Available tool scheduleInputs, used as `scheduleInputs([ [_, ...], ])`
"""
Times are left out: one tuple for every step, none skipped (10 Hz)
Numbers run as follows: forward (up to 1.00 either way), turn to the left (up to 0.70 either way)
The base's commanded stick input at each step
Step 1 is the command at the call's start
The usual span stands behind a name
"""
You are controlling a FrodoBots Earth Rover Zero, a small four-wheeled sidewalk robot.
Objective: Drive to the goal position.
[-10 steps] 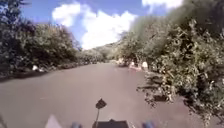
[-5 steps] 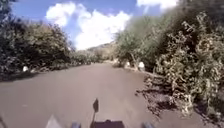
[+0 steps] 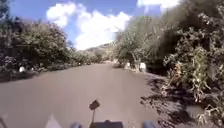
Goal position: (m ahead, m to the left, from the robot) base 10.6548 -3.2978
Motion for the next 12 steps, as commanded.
scheduleInputs([
  [0.70,0.00],
  [0.70,0.00],
  [0.70,-0.17],
  [0.70,-0.23],
  [0.70,-0.29],
  [0.70,-0.35],
  [0.70,-0.35],
  [0.70,0.00],
  [0.70,0.00],
  [0.70,0.00],
  [0.70,0.00],
  [0.70,0.00],
])
